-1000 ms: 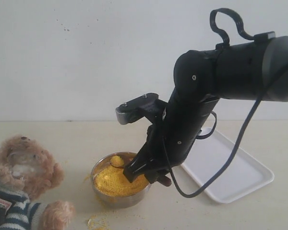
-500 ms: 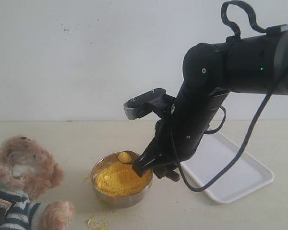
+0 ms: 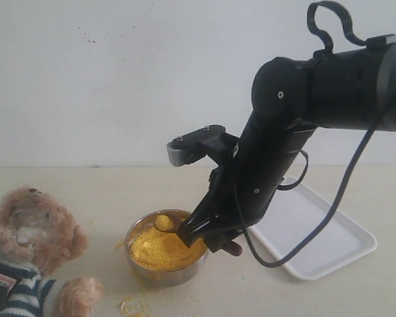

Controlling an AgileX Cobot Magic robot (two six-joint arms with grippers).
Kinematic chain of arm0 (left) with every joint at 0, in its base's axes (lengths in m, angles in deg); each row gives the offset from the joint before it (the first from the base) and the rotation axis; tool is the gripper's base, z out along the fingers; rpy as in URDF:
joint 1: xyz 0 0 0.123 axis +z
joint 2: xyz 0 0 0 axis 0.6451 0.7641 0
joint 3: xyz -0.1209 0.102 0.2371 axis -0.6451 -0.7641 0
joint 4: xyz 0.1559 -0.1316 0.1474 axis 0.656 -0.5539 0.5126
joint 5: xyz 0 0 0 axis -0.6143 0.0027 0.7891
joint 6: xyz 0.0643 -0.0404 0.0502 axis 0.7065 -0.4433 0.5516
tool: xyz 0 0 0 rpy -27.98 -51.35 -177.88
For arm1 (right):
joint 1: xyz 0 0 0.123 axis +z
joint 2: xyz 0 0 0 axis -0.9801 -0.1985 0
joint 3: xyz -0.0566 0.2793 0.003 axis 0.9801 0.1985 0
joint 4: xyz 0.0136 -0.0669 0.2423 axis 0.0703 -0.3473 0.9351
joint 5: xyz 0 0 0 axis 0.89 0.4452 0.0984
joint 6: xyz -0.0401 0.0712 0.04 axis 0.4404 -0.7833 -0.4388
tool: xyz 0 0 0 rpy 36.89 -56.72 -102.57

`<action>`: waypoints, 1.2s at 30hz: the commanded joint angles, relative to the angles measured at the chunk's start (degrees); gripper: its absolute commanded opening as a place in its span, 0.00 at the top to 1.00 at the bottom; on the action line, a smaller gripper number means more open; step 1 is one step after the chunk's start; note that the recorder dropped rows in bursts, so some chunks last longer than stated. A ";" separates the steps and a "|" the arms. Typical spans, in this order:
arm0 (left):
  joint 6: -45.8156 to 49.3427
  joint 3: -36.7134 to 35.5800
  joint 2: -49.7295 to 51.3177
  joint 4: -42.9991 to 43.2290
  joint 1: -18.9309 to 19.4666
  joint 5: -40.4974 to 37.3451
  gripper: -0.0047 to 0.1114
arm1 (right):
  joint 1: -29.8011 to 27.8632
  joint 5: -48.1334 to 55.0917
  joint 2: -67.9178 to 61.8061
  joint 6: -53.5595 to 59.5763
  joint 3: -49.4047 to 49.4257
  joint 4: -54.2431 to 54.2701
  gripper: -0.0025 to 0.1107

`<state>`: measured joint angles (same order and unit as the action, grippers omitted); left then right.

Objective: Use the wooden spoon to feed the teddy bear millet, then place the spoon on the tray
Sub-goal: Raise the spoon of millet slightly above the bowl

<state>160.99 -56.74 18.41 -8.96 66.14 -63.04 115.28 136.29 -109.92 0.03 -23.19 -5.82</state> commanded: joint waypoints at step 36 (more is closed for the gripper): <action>0.27 -0.13 -0.41 -1.32 0.07 -0.54 0.93 | 0.50 -2.39 1.69 -2.32 1.68 -2.15 0.98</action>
<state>160.99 -56.74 18.41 -8.96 66.14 -63.04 115.75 133.91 -108.81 -0.44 -21.63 -7.07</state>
